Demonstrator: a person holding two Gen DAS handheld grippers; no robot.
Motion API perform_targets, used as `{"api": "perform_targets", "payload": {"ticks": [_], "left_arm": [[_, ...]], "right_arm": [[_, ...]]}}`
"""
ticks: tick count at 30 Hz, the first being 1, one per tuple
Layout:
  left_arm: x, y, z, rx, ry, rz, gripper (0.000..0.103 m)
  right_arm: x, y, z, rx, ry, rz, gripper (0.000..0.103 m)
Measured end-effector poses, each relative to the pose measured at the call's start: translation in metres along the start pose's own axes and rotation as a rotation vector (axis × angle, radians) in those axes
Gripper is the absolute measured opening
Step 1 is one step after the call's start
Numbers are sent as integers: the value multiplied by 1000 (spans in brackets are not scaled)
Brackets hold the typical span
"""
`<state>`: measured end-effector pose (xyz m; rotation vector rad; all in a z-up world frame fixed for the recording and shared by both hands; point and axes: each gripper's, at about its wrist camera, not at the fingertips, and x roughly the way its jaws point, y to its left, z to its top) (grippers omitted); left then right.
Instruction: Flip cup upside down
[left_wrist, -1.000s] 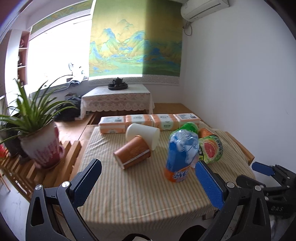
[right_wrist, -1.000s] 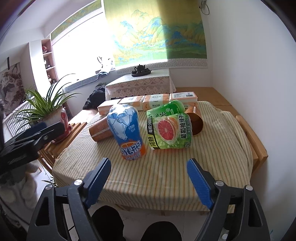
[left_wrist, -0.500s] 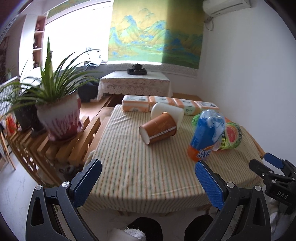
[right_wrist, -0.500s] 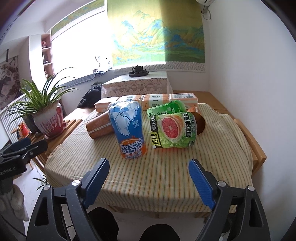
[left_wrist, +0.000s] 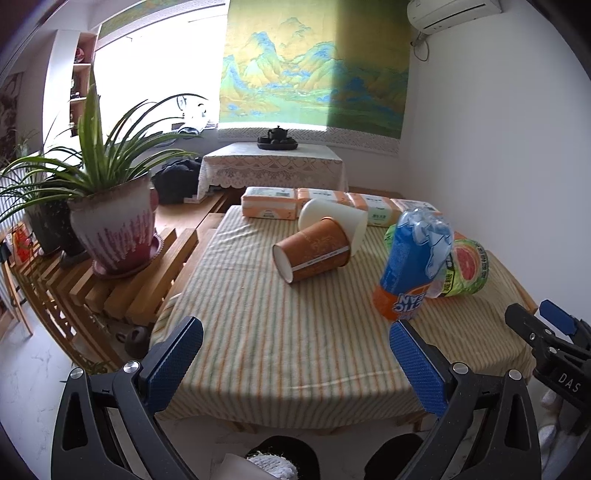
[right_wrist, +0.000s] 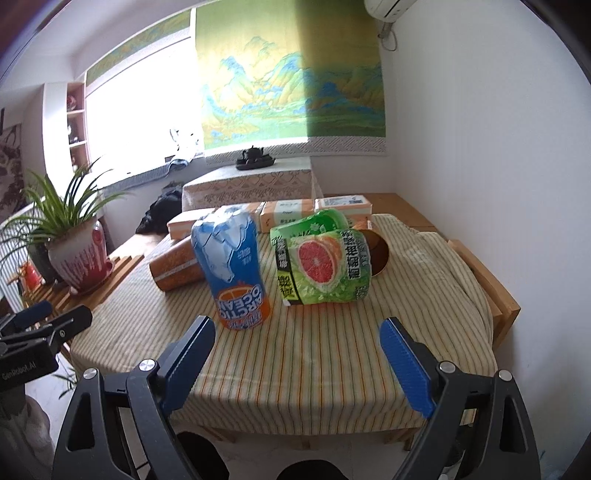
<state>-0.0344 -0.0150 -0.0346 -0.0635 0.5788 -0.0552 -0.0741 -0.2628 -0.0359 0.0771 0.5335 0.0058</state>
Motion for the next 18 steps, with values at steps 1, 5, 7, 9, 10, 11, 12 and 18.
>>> {"api": "perform_targets", "payload": {"ticks": [1,5,7,9,10,11,12,18], "left_arm": [[1,-3,2,4,-3,-4,102],[5,-16,7,42,-18,-11,102],[5,-20,8,51,-21,-17,102],[5,-24,9,58,-25,-22,102],[5,-25,9,58,-28,-23,102],[4,-26,10,58,-31,-25,102],[4,-27,11,59,-34,-26,102],[3,-24,12,53,-42,-23,102]], "right_arm": [[0,0,0,4,-7,-4,88],[1,2,1,-2,-18,-26,89],[1,2,2,-1,-23,-33,89],[2,2,3,6,-27,-40,89],[2,2,4,9,-28,-38,89],[2,2,5,11,-29,-36,89],[1,2,6,12,-31,-37,89],[-1,3,9,8,-46,-49,89]]}}
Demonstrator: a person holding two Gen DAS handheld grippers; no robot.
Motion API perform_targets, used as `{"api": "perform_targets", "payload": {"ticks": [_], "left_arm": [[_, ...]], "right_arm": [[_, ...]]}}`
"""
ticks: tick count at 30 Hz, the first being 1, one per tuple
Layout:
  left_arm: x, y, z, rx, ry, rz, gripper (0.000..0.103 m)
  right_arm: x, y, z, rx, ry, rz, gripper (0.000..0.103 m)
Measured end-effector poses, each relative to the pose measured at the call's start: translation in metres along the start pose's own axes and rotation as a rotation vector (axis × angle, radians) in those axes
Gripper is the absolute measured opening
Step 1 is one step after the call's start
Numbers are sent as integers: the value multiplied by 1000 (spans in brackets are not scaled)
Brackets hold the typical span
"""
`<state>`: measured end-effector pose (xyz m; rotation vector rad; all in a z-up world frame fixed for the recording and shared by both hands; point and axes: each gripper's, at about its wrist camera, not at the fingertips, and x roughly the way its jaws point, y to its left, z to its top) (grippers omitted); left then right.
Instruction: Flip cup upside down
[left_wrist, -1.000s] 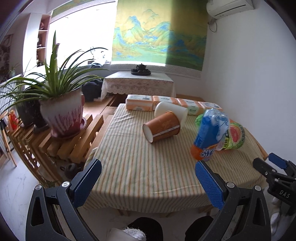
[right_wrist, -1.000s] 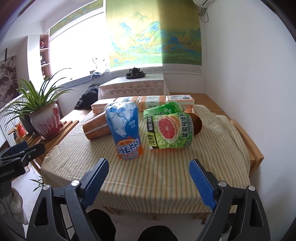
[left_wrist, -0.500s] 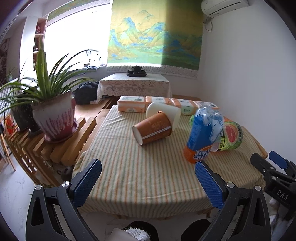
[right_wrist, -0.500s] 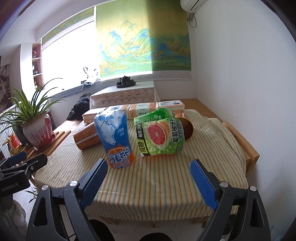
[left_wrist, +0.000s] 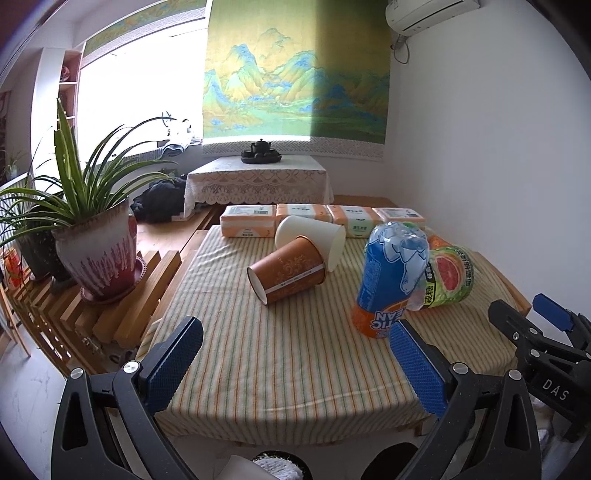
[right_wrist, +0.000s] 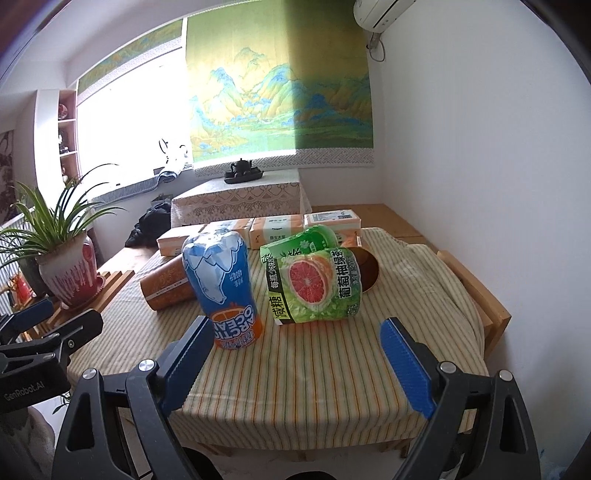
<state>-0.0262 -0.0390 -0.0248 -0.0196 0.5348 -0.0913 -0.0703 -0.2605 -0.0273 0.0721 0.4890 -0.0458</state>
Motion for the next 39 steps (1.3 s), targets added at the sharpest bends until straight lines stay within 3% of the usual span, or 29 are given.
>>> {"api": "perform_targets", "payload": {"ticks": [39], "left_arm": [[8,8,-1,-11,16,14,102]], "right_arm": [[3,-1,1,4,1,-1,89]]}}
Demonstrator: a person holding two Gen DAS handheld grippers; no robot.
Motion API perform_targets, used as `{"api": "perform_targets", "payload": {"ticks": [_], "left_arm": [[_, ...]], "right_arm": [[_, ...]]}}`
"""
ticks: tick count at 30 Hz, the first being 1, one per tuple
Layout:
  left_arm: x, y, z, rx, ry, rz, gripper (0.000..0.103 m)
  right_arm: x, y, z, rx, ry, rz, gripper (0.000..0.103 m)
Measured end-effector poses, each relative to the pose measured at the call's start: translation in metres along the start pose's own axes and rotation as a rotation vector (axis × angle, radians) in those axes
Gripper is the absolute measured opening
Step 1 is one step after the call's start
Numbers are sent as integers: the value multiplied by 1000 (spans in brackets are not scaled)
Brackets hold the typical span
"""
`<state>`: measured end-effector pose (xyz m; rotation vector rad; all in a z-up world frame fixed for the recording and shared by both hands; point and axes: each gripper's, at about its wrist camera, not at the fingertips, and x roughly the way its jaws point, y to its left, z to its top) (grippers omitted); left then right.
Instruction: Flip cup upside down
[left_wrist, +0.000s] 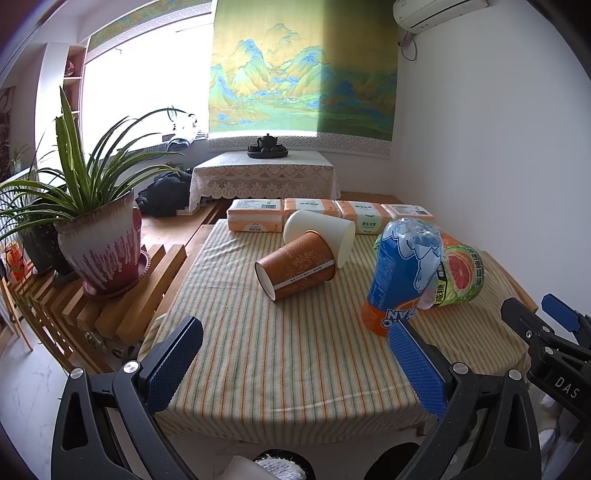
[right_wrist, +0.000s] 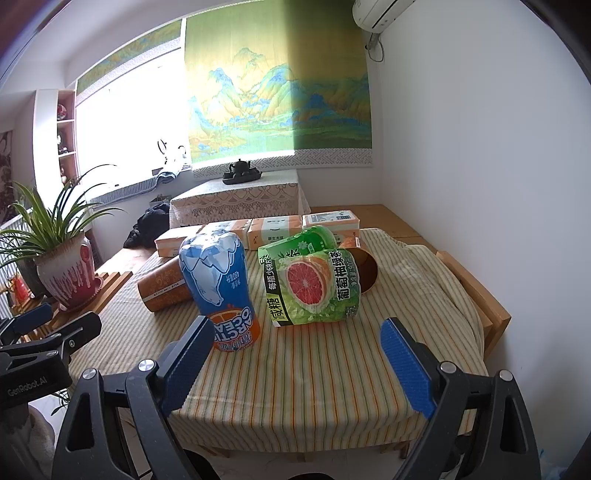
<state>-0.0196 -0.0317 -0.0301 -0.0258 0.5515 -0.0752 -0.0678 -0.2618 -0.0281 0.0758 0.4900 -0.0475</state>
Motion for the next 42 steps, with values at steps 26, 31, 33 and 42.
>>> {"api": "perform_targets", "payload": {"ticks": [26,31,33,42], "left_arm": [[0,-1,0,2,0,-2,102],[1,-1,0,2,3,-4,102],[2,-1,0,4,4,-4,102],[5,-1,0,7,3,-4,102]], "right_arm": [[-1,0,0,5,-5,-2,89],[-2,-1,1,9,-24,-7,89],[-2,0,1,9,-29,-7,89],[-3,3,2,-12,-53,-13,89]]}}
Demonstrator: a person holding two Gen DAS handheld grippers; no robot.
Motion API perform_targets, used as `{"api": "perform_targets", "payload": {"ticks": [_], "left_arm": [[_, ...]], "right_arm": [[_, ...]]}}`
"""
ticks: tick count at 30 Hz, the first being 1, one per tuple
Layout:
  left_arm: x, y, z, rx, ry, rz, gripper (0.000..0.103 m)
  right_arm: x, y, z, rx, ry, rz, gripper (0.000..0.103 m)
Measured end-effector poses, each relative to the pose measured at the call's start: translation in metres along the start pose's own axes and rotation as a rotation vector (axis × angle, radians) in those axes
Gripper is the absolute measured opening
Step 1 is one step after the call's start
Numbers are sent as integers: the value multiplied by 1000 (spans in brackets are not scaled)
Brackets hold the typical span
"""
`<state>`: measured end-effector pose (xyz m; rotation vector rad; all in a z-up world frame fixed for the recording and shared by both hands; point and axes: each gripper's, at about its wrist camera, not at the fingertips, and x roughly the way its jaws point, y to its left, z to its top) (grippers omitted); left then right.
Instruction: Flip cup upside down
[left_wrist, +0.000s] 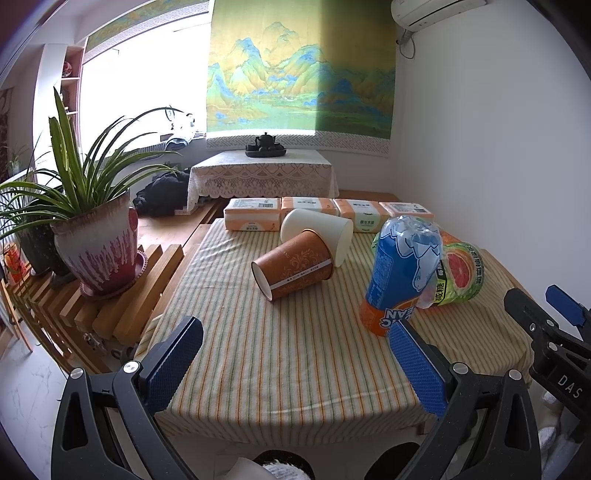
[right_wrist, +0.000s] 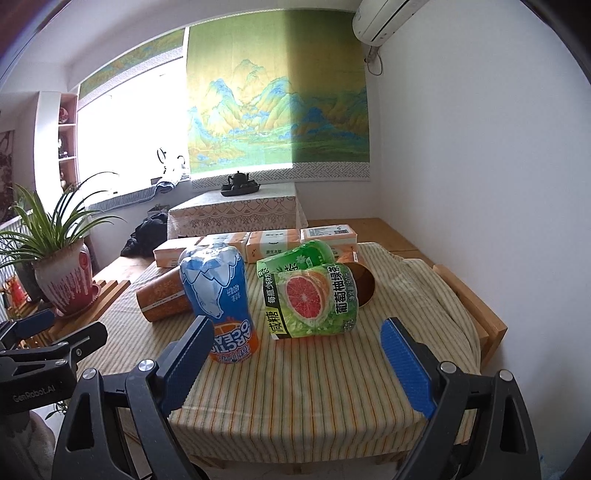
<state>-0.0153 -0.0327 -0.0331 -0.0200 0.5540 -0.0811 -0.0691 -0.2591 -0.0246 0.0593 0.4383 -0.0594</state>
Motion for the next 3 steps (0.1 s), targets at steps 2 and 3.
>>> {"api": "perform_targets", "payload": {"ticks": [2,3], "left_arm": [[0,0,0,3,-5,4,102],[1,1,0,3,-6,8,102]], "right_arm": [[1,0,0,-1,6,2,89],[2,0,0,-1,8,3,89]]}}
